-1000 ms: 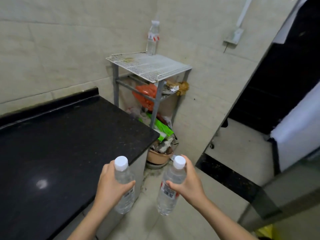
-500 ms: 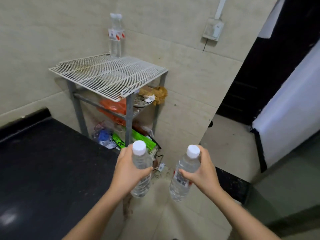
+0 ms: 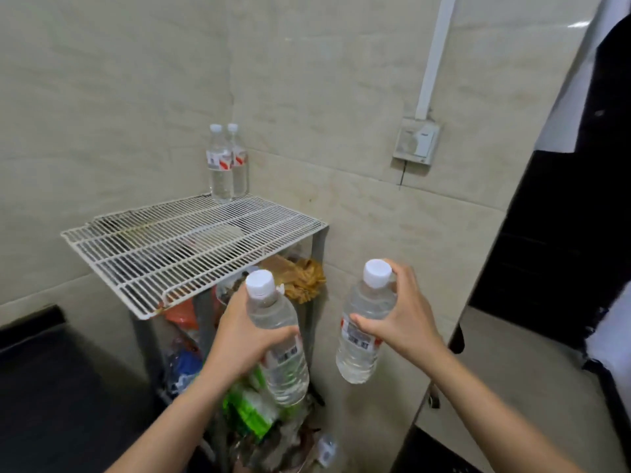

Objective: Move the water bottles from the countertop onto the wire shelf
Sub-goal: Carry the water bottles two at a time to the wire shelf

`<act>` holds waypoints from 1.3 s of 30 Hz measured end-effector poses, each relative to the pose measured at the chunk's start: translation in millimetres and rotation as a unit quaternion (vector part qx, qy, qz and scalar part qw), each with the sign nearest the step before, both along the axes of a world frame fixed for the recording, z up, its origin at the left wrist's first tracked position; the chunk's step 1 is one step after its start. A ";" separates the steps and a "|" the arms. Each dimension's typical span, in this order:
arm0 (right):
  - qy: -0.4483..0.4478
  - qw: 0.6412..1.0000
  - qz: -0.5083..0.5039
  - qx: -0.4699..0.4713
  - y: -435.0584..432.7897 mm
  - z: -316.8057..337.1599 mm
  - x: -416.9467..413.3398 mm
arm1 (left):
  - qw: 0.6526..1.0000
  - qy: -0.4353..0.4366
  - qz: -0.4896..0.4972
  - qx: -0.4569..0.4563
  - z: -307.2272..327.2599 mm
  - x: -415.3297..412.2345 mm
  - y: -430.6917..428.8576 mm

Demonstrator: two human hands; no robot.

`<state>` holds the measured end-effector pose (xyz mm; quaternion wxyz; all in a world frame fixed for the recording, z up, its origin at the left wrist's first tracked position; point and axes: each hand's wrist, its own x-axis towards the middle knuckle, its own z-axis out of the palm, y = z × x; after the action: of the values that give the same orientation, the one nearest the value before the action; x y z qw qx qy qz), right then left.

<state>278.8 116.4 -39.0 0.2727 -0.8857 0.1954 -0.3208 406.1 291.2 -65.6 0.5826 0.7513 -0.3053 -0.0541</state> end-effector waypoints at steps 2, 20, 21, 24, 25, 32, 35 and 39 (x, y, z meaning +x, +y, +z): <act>-0.002 0.999 0.022 -0.026 -25.6 18.3 25.3 | 0.999 0.019 0.012 -0.025 20.0 16.1 -13.7; -0.203 0.970 0.093 0.100 -155.9 94.1 272.7 | 0.980 0.010 0.146 -0.134 125.6 239.3 -93.4; -0.198 0.971 0.086 0.106 -161.2 94.2 287.5 | 0.979 0.012 0.156 -0.132 123.2 248.3 -100.2; -0.177 0.975 0.079 0.103 -173.3 91.2 328.3 | 0.978 0.011 0.165 -0.129 119.9 271.7 -121.6; -0.173 0.977 0.082 0.095 -176.2 89.5 341.6 | 0.977 0.013 0.166 -0.130 119.4 280.8 -129.5; -0.129 0.983 0.117 0.058 -191.2 88.4 442.2 | 0.965 -0.027 0.225 -0.132 110.5 351.4 -192.6; -0.104 0.984 0.135 0.040 -189.5 90.5 485.2 | 0.958 -0.044 0.257 -0.116 105.7 386.2 -209.6; -0.081 0.982 0.168 0.040 -194.9 86.5 532.8 | 0.957 -0.061 0.282 -0.032 97.7 425.2 -223.0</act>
<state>811.6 -78.5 47.5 0.3729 -0.8653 0.0334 -0.3332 831.2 68.2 32.1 0.5779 0.7899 -0.1176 0.1680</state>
